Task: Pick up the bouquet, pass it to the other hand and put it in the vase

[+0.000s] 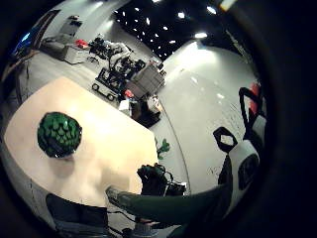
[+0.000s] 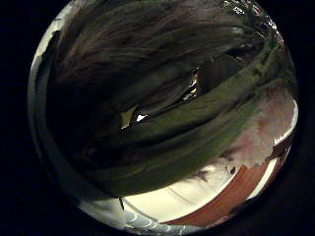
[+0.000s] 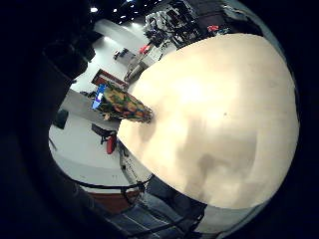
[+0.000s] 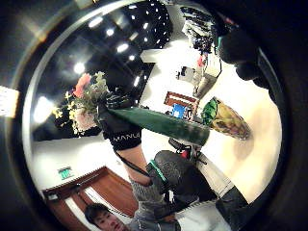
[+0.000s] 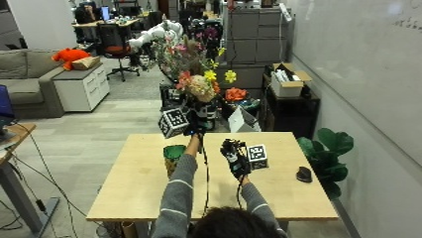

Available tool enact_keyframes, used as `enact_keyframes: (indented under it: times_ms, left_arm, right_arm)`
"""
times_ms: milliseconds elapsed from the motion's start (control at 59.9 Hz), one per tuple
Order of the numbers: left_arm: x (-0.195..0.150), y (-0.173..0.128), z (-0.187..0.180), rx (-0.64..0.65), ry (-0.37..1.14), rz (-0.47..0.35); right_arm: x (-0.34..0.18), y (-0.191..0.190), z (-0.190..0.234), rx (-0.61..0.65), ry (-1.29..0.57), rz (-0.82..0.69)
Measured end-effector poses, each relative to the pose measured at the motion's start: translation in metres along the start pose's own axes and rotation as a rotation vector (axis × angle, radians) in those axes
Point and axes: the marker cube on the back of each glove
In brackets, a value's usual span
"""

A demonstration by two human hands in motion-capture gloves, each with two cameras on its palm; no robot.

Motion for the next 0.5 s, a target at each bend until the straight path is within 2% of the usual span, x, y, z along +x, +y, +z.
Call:
enact_keyframes:
  times_ms: [67,134,217,284,351,401,468,501]
  left_arm:
    - [0.006,-0.017,-0.010,0.029,-0.024,0.032]
    - [0.018,-0.027,-0.025,0.051,-0.055,0.050]
    - [0.027,-0.040,-0.040,0.062,-0.078,0.054]
    - [0.025,-0.052,-0.042,0.078,-0.068,0.049]
    - [0.017,-0.064,-0.041,0.090,-0.045,0.034]
    - [0.014,-0.070,-0.041,0.090,-0.039,0.027]
    - [0.003,-0.080,-0.038,0.105,-0.041,0.034]
    - [0.005,-0.078,-0.042,0.103,-0.047,0.023]
  right_arm:
    - [-0.009,0.010,-0.002,0.009,0.006,0.018]
    - [-0.003,0.016,-0.010,0.068,0.165,0.074]
    - [-0.023,0.022,-0.003,0.028,0.043,-0.095]
    - [-0.020,0.022,-0.001,0.025,0.030,-0.105]
    - [-0.002,0.021,-0.004,0.042,0.102,0.018]
    - [-0.006,0.025,-0.005,0.047,0.118,0.025]
    - [0.004,0.029,-0.009,0.073,0.186,0.176]
    - [0.008,0.028,-0.011,0.082,0.204,0.202]
